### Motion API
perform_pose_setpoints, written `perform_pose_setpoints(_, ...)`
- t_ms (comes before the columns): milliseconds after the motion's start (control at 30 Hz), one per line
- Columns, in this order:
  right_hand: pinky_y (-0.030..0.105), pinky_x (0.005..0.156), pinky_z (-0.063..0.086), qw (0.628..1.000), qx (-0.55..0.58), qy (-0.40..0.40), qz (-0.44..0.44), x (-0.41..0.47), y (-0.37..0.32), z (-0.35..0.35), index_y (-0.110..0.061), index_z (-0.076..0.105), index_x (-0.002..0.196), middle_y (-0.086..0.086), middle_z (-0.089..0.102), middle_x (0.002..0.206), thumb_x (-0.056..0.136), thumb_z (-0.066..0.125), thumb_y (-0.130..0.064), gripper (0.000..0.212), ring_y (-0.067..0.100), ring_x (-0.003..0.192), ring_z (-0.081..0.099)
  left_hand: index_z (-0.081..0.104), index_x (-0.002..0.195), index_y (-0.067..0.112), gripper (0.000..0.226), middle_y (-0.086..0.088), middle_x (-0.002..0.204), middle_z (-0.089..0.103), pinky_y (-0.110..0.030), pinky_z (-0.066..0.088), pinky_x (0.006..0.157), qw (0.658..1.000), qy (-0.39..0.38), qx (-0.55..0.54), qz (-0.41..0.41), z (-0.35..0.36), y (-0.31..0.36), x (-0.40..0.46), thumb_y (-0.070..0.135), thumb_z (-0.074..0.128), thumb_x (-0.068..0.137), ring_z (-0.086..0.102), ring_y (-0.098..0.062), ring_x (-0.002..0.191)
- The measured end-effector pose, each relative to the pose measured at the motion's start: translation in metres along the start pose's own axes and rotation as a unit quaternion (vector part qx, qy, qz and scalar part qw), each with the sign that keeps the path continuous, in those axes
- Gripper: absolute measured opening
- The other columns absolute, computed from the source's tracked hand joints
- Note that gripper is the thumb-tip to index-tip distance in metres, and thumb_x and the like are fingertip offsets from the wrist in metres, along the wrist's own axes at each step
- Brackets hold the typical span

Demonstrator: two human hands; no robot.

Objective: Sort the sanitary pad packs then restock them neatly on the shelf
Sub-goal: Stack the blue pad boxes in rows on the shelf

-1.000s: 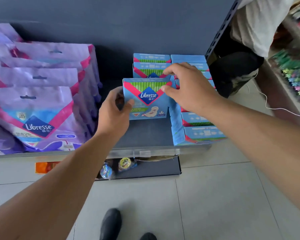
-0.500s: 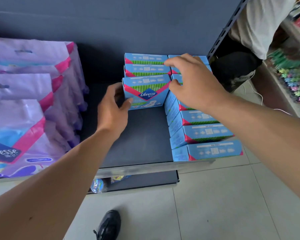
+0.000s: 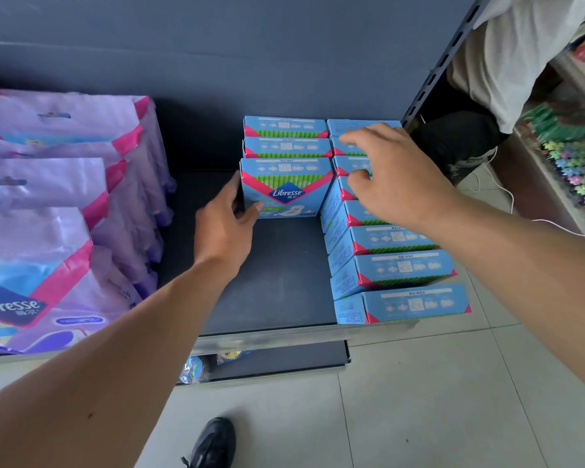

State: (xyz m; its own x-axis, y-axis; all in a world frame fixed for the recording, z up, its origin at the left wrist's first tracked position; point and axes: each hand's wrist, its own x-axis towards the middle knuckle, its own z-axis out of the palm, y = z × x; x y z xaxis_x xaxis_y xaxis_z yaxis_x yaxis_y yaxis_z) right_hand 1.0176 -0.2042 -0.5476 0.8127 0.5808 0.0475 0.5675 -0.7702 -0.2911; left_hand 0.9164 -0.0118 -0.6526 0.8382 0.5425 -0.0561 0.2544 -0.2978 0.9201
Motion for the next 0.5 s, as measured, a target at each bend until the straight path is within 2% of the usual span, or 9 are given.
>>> perform_pose_setpoints(200, 0.035, 0.106, 0.036, 1.000, -0.009, -0.017, 0.007, -0.005, 0.005, -0.002, -0.020, 0.042, 0.143, -0.003, 0.042, 0.144, 0.092, 0.047, -0.016, 0.051, 0.019, 0.134, 0.034, 0.057, 0.132, 0.025, 0.039, 0.010, 0.106, 0.070, -0.021, 0.049, 0.086, 0.999, 0.002, 0.033, -0.001, 0.005, 0.002, -0.002, 0.019, 0.063, 0.093, 0.064, -0.003, 0.098)
perform_pose_setpoints(367, 0.034, 0.105, 0.037, 1.000, -0.015, -0.024, 0.003, -0.011, 0.009, -0.002, -0.021, 0.039, 0.146, -0.005, 0.039, 0.147, 0.094, 0.046, -0.017, 0.053, 0.018, 0.136, 0.033, 0.056, 0.131, 0.025, 0.037, 0.010, 0.108, 0.069, -0.017, 0.045, 0.082, 0.999, -0.005, 0.044, -0.013, 0.007, -0.002, -0.004, 0.021, 0.061, 0.095, 0.063, -0.004, 0.099)
perform_pose_setpoints(500, 0.034, 0.105, 0.036, 0.999, -0.018, -0.027, 0.003, -0.015, 0.011, -0.002, -0.022, 0.037, 0.147, -0.004, 0.038, 0.148, 0.094, 0.045, -0.017, 0.054, 0.017, 0.137, 0.032, 0.054, 0.132, 0.027, 0.038, 0.010, 0.110, 0.068, -0.027, 0.051, 0.089, 0.998, -0.013, 0.052, -0.014, 0.009, -0.004, -0.003, 0.022, 0.059, 0.095, 0.063, -0.010, 0.103)
